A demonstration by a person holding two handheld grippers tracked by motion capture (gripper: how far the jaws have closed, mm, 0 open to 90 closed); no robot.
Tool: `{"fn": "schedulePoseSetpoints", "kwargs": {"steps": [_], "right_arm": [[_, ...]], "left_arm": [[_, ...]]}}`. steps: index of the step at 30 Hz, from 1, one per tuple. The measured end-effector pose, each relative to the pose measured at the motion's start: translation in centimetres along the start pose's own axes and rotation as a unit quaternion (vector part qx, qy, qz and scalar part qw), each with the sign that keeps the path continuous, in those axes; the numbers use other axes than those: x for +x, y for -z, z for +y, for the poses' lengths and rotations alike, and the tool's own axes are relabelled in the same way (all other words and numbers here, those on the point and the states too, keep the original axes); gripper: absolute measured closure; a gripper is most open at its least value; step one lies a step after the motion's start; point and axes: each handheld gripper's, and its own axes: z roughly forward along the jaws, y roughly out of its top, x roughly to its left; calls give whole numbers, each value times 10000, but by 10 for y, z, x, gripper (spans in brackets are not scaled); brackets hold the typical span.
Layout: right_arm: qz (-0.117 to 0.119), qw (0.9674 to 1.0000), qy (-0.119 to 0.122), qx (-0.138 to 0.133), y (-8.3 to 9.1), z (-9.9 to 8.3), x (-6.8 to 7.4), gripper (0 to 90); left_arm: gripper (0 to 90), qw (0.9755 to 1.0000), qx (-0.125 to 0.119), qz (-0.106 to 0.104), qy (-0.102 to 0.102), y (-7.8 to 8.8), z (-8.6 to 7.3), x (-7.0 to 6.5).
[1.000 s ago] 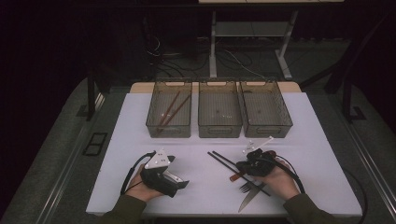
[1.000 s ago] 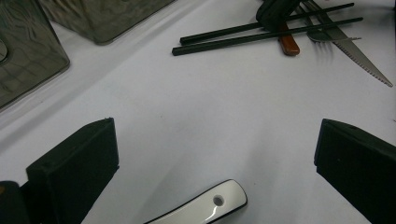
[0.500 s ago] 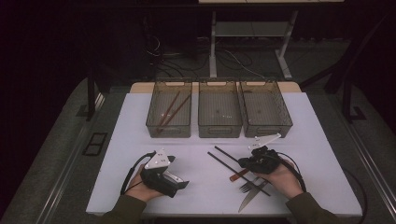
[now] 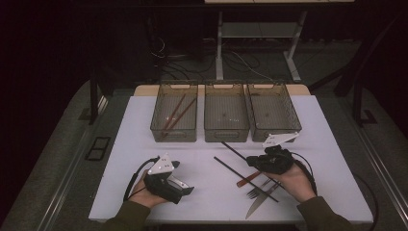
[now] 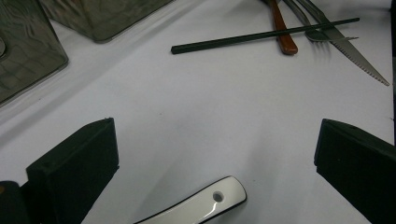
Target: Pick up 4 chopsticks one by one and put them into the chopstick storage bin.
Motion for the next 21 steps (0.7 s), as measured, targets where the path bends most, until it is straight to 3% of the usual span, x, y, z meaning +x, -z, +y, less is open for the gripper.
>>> {"fn": "schedulePoseSetpoints", "kwargs": {"steps": [12, 21], "right_arm": [[101, 9993, -48, -349, -5, 19, -2, 857], [86, 9983, 6, -580, -11, 48, -3, 857]], "left_arm": [[0, 10000, -64, 2, 45, 0, 1, -1], [0, 9999, -92, -1, 56, 0, 0, -1]]}}
